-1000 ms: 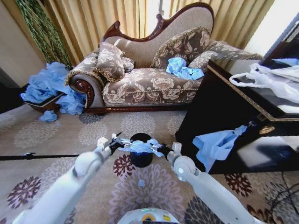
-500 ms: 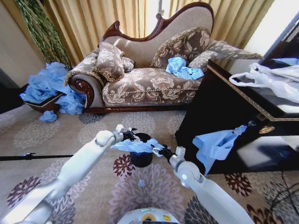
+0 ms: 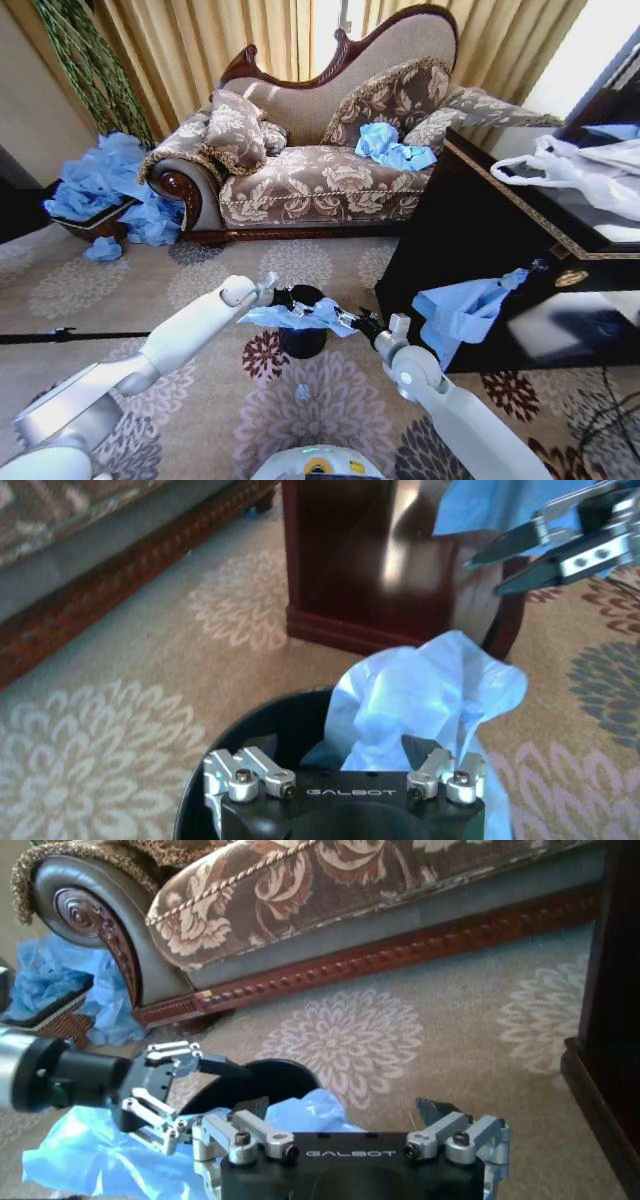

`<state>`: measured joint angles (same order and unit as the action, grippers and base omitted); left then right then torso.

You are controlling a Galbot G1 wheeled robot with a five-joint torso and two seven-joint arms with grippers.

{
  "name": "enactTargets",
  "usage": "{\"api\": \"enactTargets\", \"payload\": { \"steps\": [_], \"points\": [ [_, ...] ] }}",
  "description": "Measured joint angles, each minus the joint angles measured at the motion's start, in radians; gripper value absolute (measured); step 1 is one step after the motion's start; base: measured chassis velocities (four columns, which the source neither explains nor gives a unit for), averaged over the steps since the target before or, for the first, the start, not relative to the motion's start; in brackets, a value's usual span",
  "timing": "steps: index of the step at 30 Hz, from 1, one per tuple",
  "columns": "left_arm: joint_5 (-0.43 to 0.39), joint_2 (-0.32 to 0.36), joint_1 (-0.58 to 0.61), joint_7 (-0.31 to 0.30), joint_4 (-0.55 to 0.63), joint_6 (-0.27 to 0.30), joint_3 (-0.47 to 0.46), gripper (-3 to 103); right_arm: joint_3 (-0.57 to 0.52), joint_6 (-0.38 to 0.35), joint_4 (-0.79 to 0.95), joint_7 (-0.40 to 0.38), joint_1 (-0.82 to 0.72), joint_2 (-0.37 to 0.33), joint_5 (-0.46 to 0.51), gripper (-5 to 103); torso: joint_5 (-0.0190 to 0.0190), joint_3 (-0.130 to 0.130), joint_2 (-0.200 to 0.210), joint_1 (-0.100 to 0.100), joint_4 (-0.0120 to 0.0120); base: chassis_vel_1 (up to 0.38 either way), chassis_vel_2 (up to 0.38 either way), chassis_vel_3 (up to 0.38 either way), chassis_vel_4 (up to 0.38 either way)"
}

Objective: Place a garbage bag over the trash bin.

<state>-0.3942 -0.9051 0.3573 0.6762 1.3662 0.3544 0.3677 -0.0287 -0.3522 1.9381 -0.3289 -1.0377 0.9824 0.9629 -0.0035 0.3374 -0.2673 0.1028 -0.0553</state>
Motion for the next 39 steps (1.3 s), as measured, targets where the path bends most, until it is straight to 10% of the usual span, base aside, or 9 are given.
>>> {"api": "enactTargets", "payload": {
  "steps": [19,39],
  "points": [
    [-0.033,-0.049,0.02,-0.009,-0.005,0.019,0.034,95,-0.012,0.012,-0.022,0.026,-0.008,0.012,-0.015,96,-0.0001,0.0,0.0,0.0,0.0,0.0,0.0,0.0,0.0],
    [-0.056,-0.086,0.03,-0.06,-0.064,0.031,0.013,21,-0.022,0.016,-0.026,0.044,-0.024,0.007,-0.021,89,0.0,0.0,0.0,0.0,0.0001,0.0,0.0,0.0,0.0]
  ]
}}
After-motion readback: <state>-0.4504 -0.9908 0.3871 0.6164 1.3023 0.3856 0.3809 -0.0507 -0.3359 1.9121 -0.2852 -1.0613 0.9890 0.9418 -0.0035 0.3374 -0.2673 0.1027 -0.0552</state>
